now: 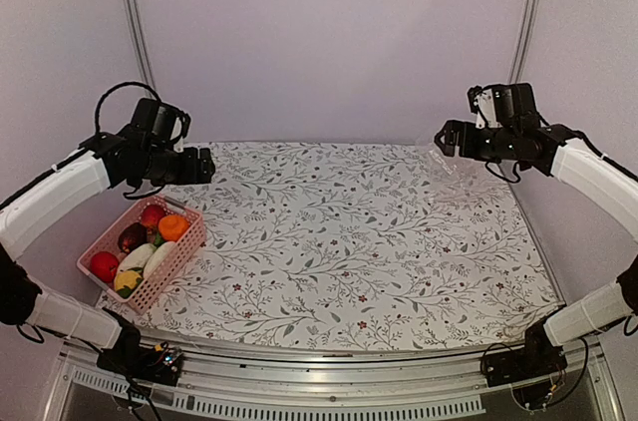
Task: Place the food in the zip-top bag and seal the zipper
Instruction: Move the bin to the center of the board.
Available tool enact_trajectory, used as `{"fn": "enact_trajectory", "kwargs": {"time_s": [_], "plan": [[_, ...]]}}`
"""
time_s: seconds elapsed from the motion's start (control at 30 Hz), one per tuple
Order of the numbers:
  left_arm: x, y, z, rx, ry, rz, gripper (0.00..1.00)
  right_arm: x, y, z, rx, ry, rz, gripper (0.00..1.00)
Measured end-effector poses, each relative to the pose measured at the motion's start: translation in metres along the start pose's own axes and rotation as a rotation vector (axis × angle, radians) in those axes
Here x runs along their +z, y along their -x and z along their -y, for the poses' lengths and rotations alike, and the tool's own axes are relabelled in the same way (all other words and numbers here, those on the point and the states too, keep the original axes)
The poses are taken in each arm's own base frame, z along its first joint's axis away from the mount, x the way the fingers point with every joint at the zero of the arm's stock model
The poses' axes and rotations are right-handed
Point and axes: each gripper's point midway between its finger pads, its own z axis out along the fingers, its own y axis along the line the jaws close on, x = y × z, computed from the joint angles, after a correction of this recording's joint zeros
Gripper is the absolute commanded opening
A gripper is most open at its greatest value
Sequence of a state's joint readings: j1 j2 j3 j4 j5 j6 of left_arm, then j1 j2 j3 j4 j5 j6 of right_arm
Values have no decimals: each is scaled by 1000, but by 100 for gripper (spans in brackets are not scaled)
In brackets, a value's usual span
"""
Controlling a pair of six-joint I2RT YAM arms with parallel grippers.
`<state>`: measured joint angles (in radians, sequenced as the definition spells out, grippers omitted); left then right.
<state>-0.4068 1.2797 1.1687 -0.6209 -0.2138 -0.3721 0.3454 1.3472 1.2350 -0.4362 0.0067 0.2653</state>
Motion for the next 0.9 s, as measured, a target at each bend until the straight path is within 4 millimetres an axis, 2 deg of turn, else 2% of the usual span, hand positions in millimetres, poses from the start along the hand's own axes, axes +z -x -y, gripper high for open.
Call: {"fn": "enact_trajectory", "kwargs": {"time_s": [0.1, 0.23, 0.33, 0.43, 0.63, 0.9], "plan": [[5, -25, -4, -5, 10, -86, 88, 3, -8, 3, 22, -8, -16, 99], [12, -65, -12, -5, 38, -213, 87, 10, -34, 7, 40, 5, -75, 94], [16, -92, -19, 2, 67, -300, 83, 13, -49, 0, 39, 62, -121, 88], [18, -115, -27, 16, 98, -371, 75, 12, -53, -13, 43, 137, -142, 85], [24, -132, -32, 38, 124, -441, 71, 9, -54, -32, 49, 247, -160, 82], [35, -142, -43, 38, 188, -484, 70, 14, -59, -42, 54, 309, -196, 81]]}}
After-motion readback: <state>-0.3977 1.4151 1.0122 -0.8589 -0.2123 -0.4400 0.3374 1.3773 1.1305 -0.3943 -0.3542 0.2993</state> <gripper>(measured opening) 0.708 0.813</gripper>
